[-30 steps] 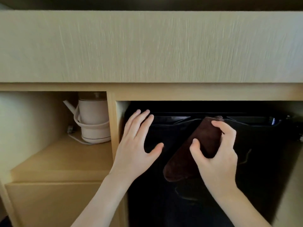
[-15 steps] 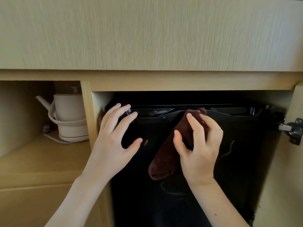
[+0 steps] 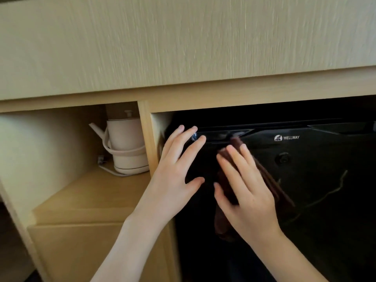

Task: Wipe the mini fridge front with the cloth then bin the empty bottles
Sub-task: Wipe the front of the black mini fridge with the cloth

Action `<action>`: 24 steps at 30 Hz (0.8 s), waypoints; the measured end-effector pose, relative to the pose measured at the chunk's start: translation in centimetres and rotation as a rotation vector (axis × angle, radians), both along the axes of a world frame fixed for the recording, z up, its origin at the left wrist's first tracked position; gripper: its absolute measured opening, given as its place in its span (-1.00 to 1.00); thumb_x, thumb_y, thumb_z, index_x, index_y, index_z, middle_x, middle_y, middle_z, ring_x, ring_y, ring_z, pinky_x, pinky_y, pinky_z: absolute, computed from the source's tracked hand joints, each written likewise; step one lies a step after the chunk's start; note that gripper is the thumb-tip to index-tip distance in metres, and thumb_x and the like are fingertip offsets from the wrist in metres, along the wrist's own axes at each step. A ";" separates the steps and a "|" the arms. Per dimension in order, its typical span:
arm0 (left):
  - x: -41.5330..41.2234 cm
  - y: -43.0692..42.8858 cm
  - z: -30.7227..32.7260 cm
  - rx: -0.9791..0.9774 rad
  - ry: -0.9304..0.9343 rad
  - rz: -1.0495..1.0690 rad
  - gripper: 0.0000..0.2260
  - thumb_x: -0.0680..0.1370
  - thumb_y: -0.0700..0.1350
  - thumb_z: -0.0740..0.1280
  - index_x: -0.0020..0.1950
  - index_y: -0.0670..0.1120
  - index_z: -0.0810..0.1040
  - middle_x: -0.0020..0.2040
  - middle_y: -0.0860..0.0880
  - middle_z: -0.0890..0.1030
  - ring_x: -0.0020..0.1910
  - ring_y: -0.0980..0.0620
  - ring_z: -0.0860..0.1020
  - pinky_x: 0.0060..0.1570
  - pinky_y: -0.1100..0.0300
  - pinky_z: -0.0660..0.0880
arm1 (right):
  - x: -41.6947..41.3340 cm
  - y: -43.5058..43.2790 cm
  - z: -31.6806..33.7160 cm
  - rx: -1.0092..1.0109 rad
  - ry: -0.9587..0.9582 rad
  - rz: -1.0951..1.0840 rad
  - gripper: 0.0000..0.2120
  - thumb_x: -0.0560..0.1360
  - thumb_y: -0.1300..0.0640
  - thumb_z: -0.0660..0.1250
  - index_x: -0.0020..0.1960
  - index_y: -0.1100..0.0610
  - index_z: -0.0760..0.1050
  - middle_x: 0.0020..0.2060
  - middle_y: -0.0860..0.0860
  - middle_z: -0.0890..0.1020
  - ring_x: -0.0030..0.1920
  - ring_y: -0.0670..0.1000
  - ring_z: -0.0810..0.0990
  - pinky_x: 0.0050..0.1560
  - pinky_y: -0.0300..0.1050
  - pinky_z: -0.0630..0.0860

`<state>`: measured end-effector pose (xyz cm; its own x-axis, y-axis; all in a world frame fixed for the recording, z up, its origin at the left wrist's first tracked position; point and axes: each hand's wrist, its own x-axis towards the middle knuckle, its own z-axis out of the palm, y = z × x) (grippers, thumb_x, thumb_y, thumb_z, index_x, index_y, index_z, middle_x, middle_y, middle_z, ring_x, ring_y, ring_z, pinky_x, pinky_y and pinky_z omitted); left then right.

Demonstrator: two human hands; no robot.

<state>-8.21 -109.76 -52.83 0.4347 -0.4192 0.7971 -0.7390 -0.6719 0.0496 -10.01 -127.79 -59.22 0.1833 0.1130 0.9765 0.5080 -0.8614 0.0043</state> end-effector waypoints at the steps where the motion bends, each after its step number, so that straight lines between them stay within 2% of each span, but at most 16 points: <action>1: 0.0 0.0 0.0 -0.003 0.002 -0.002 -0.23 0.41 -0.22 0.56 0.55 -0.02 0.31 0.58 0.07 0.18 0.61 0.12 -0.02 0.51 0.39 -0.11 | 0.0 -0.2 -0.6 -0.065 0.009 0.018 -0.53 0.53 0.30 0.44 0.42 0.26 0.48 0.48 0.13 0.42 0.58 0.13 0.26 0.55 -0.10 0.23; 3: -0.1 0.0 0.0 -0.010 0.002 -0.006 -0.23 0.41 -0.22 0.56 0.55 -0.01 0.31 0.57 0.08 0.18 0.61 0.11 -0.01 0.50 0.39 -0.10 | -0.1 -1.1 -1.5 -0.080 0.021 0.041 -0.54 0.51 0.35 0.43 0.39 0.25 0.51 0.46 0.10 0.45 0.56 0.11 0.30 0.54 -0.11 0.26; 7: 0.0 0.0 0.0 -0.014 -0.003 -0.012 -0.22 0.39 -0.20 0.57 0.54 0.01 0.31 0.56 0.09 0.19 0.60 0.12 0.01 0.50 0.41 -0.09 | -0.3 -2.4 -0.8 0.082 -0.005 0.057 -0.59 0.53 0.34 0.37 0.38 0.28 0.51 0.43 0.14 0.48 0.53 0.15 0.34 0.53 0.01 0.30; 9: 0.0 0.1 0.0 -0.012 -0.005 -0.010 -0.21 0.38 -0.21 0.57 0.54 0.01 0.31 0.56 0.08 0.18 0.60 0.11 0.01 0.51 0.39 -0.08 | -0.2 -1.7 -0.1 0.091 -0.029 0.058 -0.61 0.54 0.34 0.35 0.37 0.30 0.52 0.42 0.15 0.49 0.54 0.15 0.33 0.53 0.03 0.29; 12: 0.0 0.1 -0.1 0.009 -0.007 -0.005 -0.21 0.38 -0.23 0.57 0.54 -0.02 0.31 0.57 0.07 0.17 0.61 0.10 0.00 0.51 0.37 -0.08 | 0.1 -0.2 0.0 -0.033 0.000 0.101 -0.61 0.53 0.39 0.36 0.36 0.32 0.53 0.42 0.15 0.48 0.55 0.13 0.31 0.54 0.00 0.28; 16: -0.1 0.0 -0.3 0.017 -0.008 0.010 -0.21 0.42 -0.23 0.53 0.57 -0.03 0.26 0.60 0.06 0.13 0.62 0.10 -0.06 0.48 0.43 -0.15 | -0.5 -0.8 -1.9 -0.187 0.094 0.055 -0.54 0.50 0.41 0.42 0.38 0.27 0.52 0.44 0.12 0.47 0.56 0.08 0.30 0.54 -0.08 0.28; 18: -0.1 -0.1 -0.5 0.021 -0.016 0.010 -0.20 0.42 -0.21 0.54 0.58 -0.02 0.24 0.61 0.07 0.11 0.62 0.10 -0.07 0.44 0.49 -0.16 | -1.0 -2.1 -2.4 -0.148 0.106 0.047 -0.55 0.49 0.41 0.44 0.37 0.26 0.53 0.43 0.10 0.48 0.55 0.08 0.32 0.53 -0.08 0.30; 20: 0.0 -0.2 -0.7 0.011 -0.028 0.005 -0.18 0.40 -0.18 0.56 0.58 -0.01 0.23 0.61 0.08 0.10 0.62 0.10 -0.08 0.40 0.55 -0.08 | -1.1 -2.6 -2.1 -0.029 0.086 0.057 -0.58 0.50 0.38 0.41 0.36 0.27 0.54 0.41 0.11 0.50 0.54 0.09 0.34 0.54 -0.07 0.28; 21: 0.0 -0.2 -0.7 0.006 -0.035 0.006 -0.17 0.39 -0.16 0.57 0.58 -0.01 0.23 0.61 0.09 0.11 0.62 0.10 -0.08 0.39 0.54 0.01 | -1.0 -2.5 -1.7 0.030 0.071 0.064 -0.58 0.50 0.37 0.39 0.35 0.28 0.54 0.41 0.11 0.50 0.54 0.10 0.34 0.54 -0.06 0.27; 22: 0.0 -0.3 -0.7 0.002 -0.040 0.008 -0.15 0.38 -0.13 0.58 0.58 -0.02 0.23 0.61 0.10 0.12 0.62 0.10 -0.07 0.42 0.44 0.12 | -0.9 -2.1 -1.3 0.073 0.056 0.072 -0.59 0.51 0.38 0.38 0.35 0.29 0.54 0.40 0.12 0.50 0.54 0.11 0.34 0.54 -0.05 0.26; 24: -0.1 -0.3 -0.7 0.002 -0.033 -0.006 -0.15 0.37 -0.12 0.59 0.58 -0.04 0.24 0.59 0.10 0.19 0.62 0.08 -0.04 0.48 0.06 0.28 | -0.6 -1.1 -0.7 0.093 0.035 0.090 -0.63 0.51 0.42 0.38 0.31 0.31 0.56 0.39 0.15 0.51 0.53 0.11 0.34 0.54 -0.05 0.26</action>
<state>-8.33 -110.08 -53.56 0.4054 -0.4230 0.8104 -0.7441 -0.6676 0.0238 -10.60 -128.87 -59.93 0.2110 0.0401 0.9767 0.5818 -0.8081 -0.0925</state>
